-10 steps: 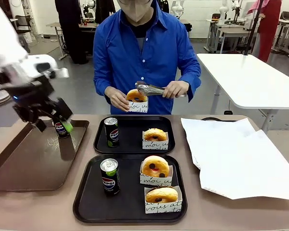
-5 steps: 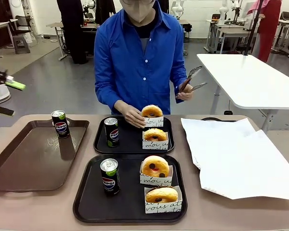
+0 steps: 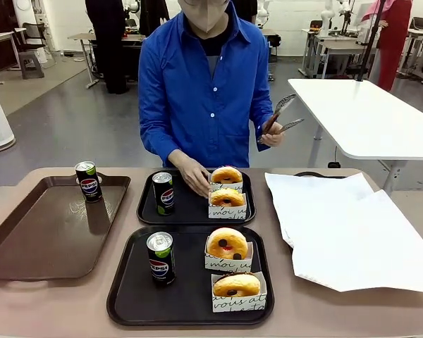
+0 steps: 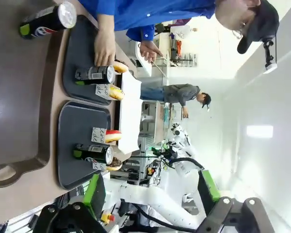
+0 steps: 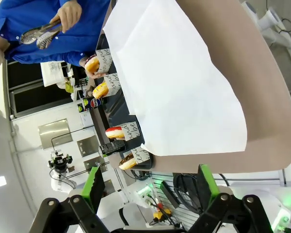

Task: Set up donuts and drinks on trays.
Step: Pick up one Pepsi coke from the Handle tray and place it on the Flat Tray without a Pepsi coke.

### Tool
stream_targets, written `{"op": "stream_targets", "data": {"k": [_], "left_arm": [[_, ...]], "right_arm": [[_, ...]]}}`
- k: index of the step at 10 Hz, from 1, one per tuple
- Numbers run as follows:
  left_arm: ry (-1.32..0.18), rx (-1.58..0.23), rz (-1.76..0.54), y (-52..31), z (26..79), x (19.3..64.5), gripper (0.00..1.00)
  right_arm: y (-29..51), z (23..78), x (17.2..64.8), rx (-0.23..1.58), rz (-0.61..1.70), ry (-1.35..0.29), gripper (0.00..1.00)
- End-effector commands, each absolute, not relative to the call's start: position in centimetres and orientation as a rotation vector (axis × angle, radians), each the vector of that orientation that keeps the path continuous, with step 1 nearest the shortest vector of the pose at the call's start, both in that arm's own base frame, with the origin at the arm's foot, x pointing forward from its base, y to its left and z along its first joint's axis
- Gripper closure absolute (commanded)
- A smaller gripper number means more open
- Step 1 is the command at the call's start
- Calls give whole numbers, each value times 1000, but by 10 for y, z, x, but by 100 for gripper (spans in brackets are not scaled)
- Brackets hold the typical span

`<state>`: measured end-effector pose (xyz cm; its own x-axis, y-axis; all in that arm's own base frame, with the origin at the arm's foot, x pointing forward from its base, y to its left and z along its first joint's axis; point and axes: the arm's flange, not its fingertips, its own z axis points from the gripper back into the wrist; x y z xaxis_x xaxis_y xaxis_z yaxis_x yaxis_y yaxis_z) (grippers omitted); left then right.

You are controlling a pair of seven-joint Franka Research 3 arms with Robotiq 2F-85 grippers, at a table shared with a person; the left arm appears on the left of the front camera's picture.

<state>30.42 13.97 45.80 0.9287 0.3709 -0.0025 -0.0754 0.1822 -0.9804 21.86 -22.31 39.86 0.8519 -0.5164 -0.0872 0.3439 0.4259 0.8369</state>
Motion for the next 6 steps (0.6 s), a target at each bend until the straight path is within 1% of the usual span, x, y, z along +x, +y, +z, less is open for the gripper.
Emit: {"op": "stream_targets", "data": {"k": [1,2,3,6], "left_arm": [[-261,-1330,287,163,450,313,0],[-226,-1314,231,159,454,314,0],[-263,-1356,327,154,450,304,0],[-263,-1356,327,154,450,304,0]], "right_arm": [[-223,399,220,1013,-535,-199,0],[-223,399,220,1013,-535,-199,0],[-223,399,220,1013,-535,-199,0],[-223,399,220,1013,-535,-199,0]]}}
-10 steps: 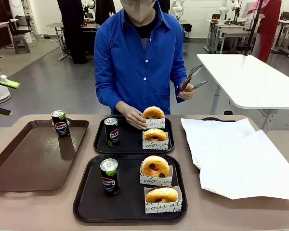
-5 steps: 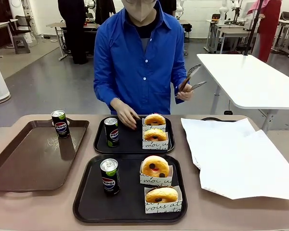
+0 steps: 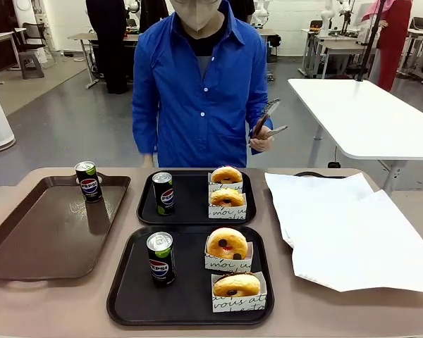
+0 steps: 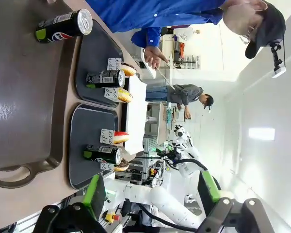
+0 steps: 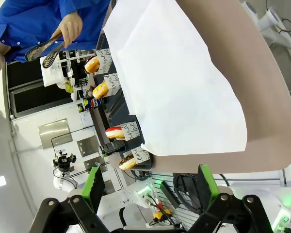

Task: Set up donuts and drinks on trays.
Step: Pick up one Pepsi coke from the Handle tray and place it on the Flat Tray without a Pepsi coke.

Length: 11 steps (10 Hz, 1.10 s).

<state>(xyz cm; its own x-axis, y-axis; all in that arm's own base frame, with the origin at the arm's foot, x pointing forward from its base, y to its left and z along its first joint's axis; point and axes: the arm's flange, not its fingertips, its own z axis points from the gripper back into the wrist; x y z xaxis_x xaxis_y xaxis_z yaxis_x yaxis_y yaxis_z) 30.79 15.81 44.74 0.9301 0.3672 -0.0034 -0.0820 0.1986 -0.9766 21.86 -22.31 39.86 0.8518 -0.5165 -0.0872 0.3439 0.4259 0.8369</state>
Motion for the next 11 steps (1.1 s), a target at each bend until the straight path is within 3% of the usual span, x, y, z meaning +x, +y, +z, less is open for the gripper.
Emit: {"op": "stream_targets", "data": {"k": [1,11], "left_arm": [[-263,-1356,327,154,450,304,0],[-246,-1243,202,198,406,343,0]], "right_arm": [[-223,399,220,1013,-535,-199,0],[-223,399,220,1013,-535,-199,0]]}}
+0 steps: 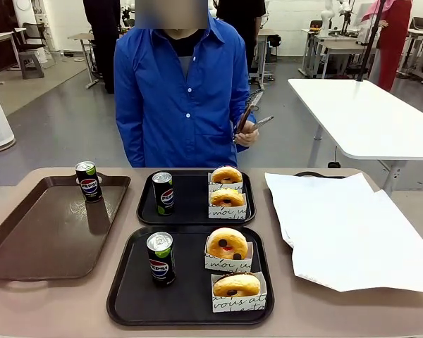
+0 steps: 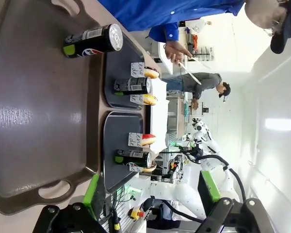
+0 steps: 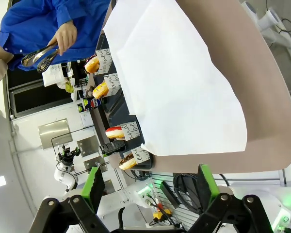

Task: Set up donuts and drinks on trays.
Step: Pick up one Pepsi coke from the Handle tray and place it on the Flat Tray without a Pepsi coke.

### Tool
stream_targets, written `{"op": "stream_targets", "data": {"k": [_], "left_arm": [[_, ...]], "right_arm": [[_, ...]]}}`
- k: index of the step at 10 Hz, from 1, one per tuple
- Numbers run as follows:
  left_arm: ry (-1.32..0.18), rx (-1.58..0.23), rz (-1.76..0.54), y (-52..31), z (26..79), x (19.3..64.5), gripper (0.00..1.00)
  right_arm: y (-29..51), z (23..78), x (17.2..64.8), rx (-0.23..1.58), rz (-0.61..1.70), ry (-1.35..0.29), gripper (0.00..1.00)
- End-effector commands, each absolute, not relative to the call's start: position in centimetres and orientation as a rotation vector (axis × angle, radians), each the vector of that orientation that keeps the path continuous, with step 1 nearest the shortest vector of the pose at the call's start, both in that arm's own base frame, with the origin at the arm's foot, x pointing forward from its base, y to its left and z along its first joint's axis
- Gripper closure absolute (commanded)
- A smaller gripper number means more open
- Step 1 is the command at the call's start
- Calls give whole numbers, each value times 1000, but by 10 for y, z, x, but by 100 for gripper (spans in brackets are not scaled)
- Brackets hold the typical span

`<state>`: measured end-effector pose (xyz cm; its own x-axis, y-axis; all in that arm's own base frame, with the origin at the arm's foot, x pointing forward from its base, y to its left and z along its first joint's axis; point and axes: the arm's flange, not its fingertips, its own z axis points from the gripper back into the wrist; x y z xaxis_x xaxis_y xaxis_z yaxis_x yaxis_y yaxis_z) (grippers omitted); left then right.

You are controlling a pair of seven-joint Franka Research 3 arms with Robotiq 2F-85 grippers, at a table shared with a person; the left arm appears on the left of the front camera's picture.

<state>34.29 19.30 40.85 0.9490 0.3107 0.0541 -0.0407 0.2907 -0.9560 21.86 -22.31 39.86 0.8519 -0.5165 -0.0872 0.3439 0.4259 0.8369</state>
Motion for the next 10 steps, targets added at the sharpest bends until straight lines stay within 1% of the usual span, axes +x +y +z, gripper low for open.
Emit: {"op": "stream_targets", "data": {"k": [1,3,10], "left_arm": [[-241,-1249,197,198,405,344,0],[-241,-1255,237,194,405,344,0],[-241,-1255,237,194,405,344,0]], "right_arm": [[-223,399,220,1013,-535,-199,0],[-223,399,220,1013,-535,-199,0],[-223,399,220,1013,-535,-199,0]]}}
